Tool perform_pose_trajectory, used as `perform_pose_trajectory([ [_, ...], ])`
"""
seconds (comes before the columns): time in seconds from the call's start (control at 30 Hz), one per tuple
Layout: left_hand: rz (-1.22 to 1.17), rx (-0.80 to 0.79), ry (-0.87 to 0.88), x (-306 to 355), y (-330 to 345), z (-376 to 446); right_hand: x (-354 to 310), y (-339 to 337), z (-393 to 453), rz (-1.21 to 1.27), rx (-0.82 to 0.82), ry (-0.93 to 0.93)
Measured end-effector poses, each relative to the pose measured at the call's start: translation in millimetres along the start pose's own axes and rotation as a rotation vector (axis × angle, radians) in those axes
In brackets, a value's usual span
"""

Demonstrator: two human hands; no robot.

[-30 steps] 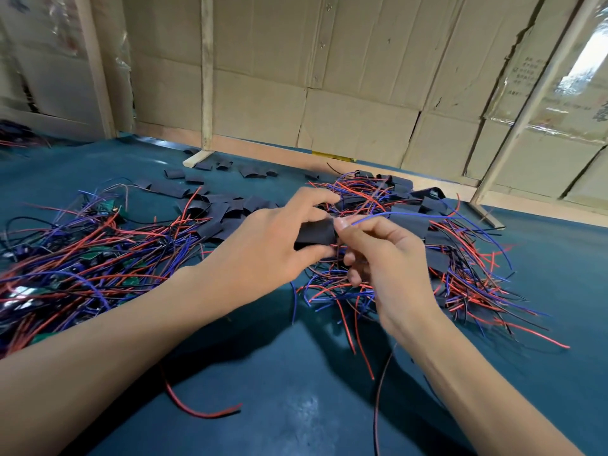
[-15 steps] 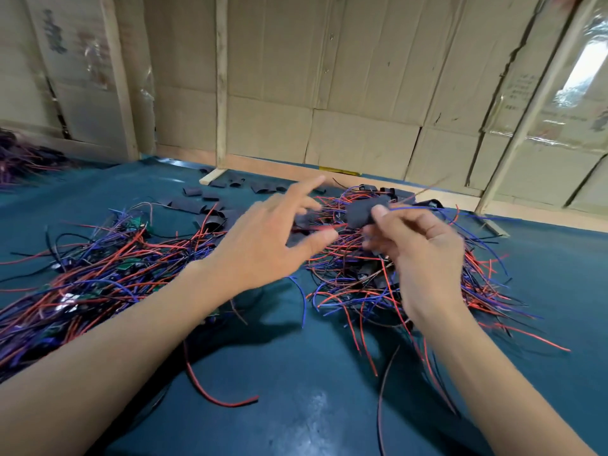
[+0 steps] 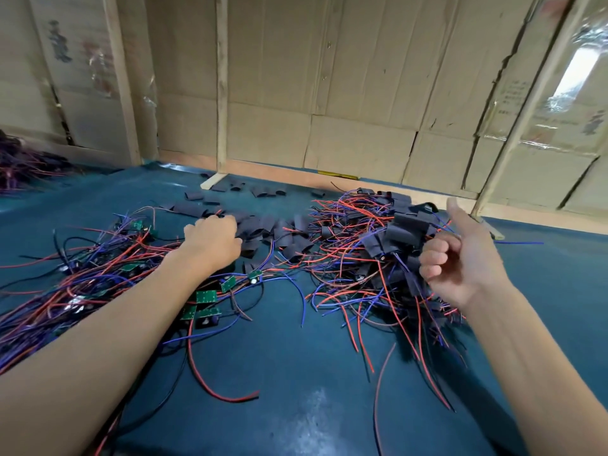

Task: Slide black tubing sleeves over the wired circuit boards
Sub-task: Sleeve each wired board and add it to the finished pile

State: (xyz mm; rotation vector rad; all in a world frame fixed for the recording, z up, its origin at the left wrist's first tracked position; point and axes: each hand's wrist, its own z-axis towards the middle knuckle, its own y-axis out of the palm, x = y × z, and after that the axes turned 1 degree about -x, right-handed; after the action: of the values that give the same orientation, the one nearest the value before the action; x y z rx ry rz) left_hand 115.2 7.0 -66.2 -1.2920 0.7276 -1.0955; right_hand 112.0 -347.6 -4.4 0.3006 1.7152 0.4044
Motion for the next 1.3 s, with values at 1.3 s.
perform_pose_trajectory([
  [1.3,-1.004,0.704,0.134,11,-30,-17,55,143,2,-1.340,-0.795,-1.030],
])
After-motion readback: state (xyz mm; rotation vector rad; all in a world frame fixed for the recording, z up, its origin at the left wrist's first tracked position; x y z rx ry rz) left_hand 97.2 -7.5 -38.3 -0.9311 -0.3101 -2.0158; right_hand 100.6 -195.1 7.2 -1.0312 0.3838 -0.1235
